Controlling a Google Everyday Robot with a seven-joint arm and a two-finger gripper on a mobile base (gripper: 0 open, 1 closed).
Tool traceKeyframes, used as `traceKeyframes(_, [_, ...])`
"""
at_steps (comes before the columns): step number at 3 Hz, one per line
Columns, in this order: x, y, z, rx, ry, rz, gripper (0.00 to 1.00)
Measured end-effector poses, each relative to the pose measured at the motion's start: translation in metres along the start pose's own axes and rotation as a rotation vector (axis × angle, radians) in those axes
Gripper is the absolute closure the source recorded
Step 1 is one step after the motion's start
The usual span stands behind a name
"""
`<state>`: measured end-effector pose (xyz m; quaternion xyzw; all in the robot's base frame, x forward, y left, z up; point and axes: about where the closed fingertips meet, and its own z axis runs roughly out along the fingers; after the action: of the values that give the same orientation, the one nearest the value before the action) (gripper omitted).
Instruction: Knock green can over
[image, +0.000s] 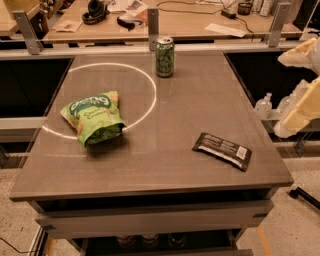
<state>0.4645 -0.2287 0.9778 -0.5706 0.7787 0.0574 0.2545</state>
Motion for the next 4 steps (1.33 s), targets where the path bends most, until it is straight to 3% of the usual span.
traceKeyframes(2, [0.0, -0.026, 0.025, -0.118, -0.349, 0.091, 0.0])
traceKeyframes(4, [0.0, -0.068, 0.07, -0.156, -0.508, 0.155, 0.0])
